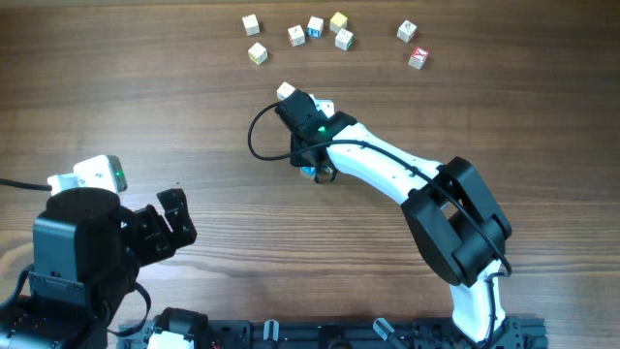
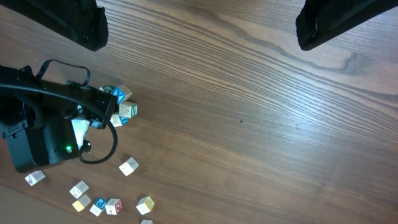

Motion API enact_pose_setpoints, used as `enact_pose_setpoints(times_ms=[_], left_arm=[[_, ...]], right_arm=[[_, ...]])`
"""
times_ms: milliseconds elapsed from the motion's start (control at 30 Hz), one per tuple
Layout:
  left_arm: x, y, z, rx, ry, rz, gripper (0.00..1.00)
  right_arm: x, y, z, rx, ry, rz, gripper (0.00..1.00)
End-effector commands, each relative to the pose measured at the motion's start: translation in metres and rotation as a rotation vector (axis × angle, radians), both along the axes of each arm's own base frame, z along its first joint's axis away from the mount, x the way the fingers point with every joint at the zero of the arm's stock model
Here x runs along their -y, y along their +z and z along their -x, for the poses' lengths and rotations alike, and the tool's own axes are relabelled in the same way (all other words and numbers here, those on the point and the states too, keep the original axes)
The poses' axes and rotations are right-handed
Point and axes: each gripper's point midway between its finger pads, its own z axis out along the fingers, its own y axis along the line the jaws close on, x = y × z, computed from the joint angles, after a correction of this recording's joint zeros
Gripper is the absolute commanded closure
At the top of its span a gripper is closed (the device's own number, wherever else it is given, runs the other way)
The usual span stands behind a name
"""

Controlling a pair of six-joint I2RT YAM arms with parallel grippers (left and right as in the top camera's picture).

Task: Form a circle

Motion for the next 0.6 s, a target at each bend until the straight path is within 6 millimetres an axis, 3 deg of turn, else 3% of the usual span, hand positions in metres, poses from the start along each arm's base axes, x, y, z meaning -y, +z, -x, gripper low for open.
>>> enact_pose_setpoints(times_ms=[0,567], left_arm=[[-0.0033,0.0006,-0.0004,0.005,0.019,-0.005,0.00],[-0.0034,0.0006,-0.0004,0.005,0.020,-0.005,0.00]], right_arm=[[0.0007,-0.0135,0.0050,-0.021,0.028,0.020,0.95],[-0.0021,-0.0121,0.0017,-0.005,0.041,0.014,0.95]])
